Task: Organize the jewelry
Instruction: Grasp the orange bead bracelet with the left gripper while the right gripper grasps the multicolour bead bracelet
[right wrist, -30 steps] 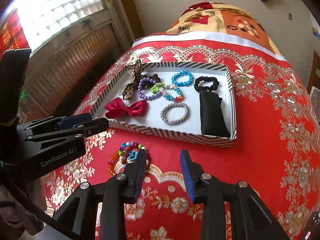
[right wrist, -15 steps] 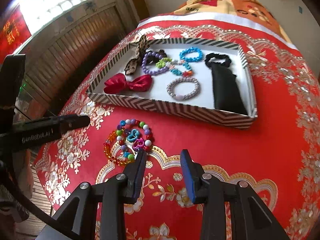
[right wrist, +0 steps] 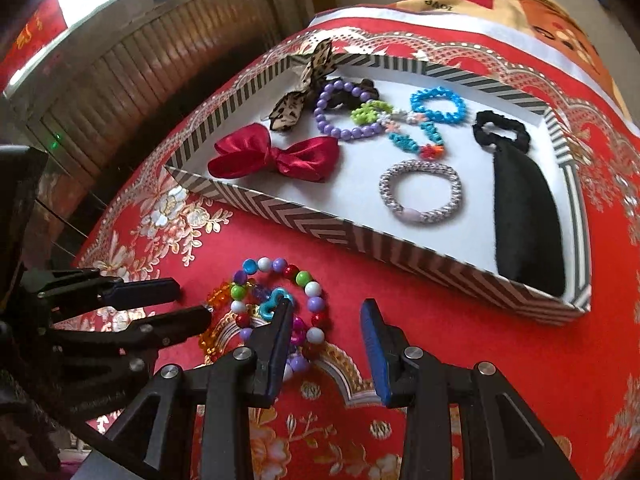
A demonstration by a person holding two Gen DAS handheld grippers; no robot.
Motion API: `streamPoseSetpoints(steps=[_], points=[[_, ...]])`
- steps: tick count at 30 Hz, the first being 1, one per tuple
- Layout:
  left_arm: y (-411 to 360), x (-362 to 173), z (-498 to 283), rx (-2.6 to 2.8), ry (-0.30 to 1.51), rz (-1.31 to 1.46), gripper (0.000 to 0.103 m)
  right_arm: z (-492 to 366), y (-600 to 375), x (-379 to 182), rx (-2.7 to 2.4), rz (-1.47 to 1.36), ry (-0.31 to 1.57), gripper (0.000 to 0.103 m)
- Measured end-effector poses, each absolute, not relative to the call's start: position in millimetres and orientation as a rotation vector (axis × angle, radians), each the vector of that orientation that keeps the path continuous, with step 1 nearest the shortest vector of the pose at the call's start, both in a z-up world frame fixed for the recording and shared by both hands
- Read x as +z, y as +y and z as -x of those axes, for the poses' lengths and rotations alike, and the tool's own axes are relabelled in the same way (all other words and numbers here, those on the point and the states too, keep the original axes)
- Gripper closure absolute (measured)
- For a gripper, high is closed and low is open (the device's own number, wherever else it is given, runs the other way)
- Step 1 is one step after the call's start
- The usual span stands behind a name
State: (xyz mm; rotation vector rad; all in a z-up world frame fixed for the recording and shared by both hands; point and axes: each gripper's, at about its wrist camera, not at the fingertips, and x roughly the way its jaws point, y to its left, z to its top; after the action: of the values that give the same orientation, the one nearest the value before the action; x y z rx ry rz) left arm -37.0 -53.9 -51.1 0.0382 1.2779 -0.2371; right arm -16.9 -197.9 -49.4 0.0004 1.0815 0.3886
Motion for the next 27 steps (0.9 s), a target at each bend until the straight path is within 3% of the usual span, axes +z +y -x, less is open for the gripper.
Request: streamPoseSetpoints(steps=[4,15,16,17,27], points=[[-56,-51,34,-0.241,1.28,-0.053,0.066,16,-197,-50,0.352,0.059,1.076,0.079],[-81,-56,28,-0.247,1.234,-0.136,0.06,42,-247,-48,0.26,-0.02,1.075,0.079],[-80,-55,28,-0.254,1.222,-0.136,0.073,44,-248,-48,0.257,-0.026,1.063,0.088],[-80,-55,28,-0.259,1.213,-0.136,0.093,47,-250,-50,0.278,-0.065,1.049,0.095],[-65,-27,27,-0.342,1.216,0.023,0.095,63,-258,-4,0.341,-0.165,0.95,0.095]])
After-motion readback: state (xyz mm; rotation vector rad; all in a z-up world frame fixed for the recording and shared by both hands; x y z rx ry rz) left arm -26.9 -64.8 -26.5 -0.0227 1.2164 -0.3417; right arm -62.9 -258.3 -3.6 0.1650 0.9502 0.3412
